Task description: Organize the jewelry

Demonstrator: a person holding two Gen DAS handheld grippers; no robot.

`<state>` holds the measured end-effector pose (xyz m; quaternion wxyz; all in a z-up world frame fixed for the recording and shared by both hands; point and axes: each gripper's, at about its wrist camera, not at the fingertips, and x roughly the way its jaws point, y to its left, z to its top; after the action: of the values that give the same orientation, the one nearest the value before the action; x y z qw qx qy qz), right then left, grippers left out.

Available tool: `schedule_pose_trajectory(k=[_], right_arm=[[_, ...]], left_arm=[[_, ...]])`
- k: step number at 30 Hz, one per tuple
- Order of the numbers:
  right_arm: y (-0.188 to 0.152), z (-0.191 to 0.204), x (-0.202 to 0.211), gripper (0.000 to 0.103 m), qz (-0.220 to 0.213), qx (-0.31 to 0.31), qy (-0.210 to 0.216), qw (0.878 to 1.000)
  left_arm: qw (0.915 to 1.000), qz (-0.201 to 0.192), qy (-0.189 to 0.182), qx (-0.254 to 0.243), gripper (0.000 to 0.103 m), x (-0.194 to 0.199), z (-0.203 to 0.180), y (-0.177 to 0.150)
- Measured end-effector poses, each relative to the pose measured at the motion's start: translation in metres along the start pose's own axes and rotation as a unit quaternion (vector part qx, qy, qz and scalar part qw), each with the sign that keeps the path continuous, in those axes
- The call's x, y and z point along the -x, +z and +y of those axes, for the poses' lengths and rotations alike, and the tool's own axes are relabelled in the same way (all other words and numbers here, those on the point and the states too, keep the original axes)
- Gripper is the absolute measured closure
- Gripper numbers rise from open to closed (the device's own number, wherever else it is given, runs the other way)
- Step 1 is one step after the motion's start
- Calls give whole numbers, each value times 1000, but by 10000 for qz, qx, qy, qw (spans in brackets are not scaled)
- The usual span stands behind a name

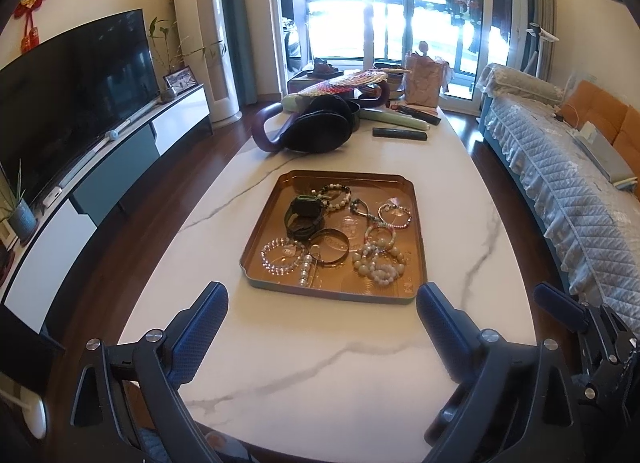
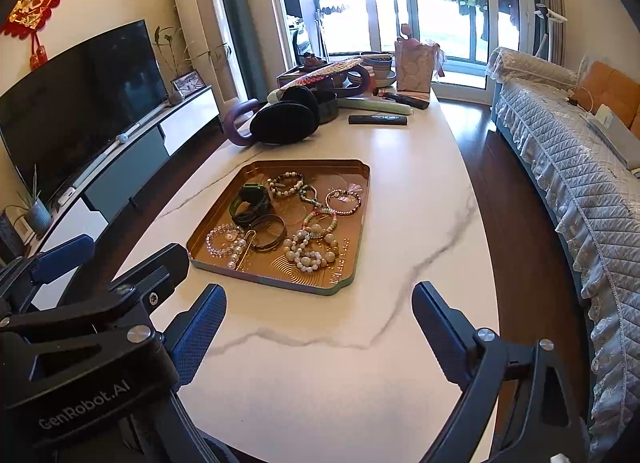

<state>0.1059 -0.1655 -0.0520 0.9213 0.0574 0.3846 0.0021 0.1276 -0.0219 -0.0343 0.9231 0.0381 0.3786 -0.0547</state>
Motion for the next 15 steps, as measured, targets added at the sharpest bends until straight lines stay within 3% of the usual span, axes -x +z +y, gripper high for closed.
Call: schedule_pose_trajectory(k=[15], right_arm=[[0, -1, -2, 10, 26, -9, 35, 10000]], left_arm=[[10000, 40, -28, -25, 8, -1, -1, -1]])
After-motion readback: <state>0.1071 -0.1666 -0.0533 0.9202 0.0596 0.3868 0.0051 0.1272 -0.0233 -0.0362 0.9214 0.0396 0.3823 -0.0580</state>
